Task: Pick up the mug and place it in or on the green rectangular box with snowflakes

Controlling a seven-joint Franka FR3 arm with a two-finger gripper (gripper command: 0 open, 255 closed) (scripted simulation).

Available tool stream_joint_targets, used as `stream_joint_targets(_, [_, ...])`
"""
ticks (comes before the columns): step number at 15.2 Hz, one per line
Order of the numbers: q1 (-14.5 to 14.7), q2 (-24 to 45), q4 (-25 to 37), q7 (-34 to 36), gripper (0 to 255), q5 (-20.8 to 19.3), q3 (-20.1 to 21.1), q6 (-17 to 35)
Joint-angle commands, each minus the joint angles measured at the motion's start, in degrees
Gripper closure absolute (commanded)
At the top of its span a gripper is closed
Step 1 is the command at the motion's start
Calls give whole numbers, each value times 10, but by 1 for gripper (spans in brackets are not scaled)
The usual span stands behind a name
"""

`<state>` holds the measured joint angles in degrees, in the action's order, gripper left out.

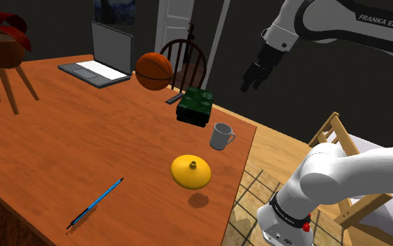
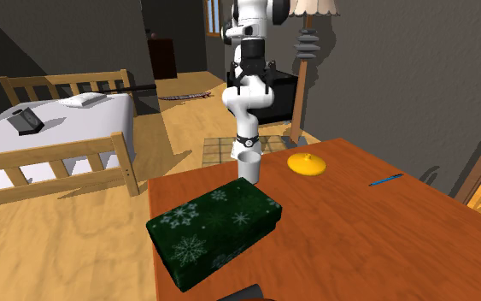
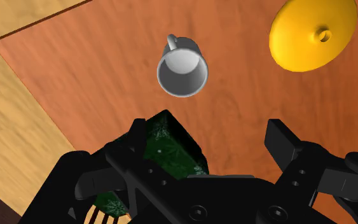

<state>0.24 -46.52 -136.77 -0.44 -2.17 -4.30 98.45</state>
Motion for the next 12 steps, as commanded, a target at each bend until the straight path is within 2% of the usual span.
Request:
stream_joint_targets(1, [0, 0, 0, 0, 0, 0, 0, 0])
stream_joint_targets(7, [-5, 22, -93, -36, 0, -11, -36, 108])
stream_joint_targets(12, [-8, 69, -152, -69, 0, -18, -70, 208])
